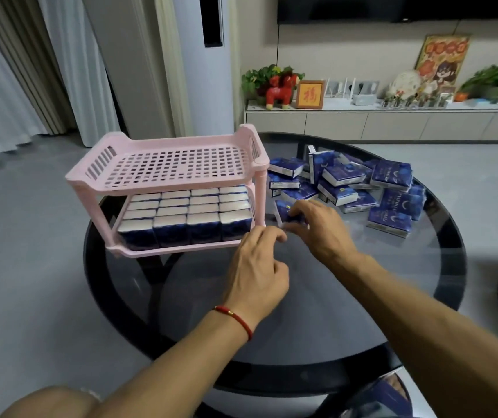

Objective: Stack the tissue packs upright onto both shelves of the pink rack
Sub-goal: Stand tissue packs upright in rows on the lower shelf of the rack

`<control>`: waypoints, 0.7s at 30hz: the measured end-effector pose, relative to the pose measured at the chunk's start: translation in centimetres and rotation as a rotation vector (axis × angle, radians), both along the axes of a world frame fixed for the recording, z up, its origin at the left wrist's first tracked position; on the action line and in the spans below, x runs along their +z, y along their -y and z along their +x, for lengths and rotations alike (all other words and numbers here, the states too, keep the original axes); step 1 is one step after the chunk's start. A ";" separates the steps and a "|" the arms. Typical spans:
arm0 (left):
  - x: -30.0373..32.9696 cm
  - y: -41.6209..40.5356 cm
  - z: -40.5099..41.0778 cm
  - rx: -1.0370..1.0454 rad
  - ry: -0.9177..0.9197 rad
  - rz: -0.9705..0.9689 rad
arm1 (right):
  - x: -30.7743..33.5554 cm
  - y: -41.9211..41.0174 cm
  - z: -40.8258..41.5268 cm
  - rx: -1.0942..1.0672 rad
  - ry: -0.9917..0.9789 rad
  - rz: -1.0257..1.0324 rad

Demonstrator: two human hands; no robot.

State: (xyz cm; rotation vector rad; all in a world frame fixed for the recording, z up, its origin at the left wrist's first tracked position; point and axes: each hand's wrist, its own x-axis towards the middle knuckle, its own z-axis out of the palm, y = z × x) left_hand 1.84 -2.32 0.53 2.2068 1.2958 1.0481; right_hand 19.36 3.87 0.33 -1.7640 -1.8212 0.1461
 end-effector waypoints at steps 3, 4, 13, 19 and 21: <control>0.6 -0.2 0.8 0.043 0.141 -0.138 | 2.0 2.5 1.2 -0.048 -0.510 -0.052; 0.8 -0.3 1.0 0.068 0.179 -0.189 | 2.7 3.4 1.7 -0.052 -0.702 -0.117; 2.0 -0.2 2.8 0.079 0.458 -0.582 | 2.6 8.2 4.0 0.084 -0.977 -0.472; 2.1 -0.3 1.8 0.105 0.518 -0.543 | 0.2 4.1 6.8 -0.287 0.138 -0.034; 1.9 -0.5 1.3 0.110 0.496 -0.516 | -0.2 2.2 6.7 -0.355 0.251 0.010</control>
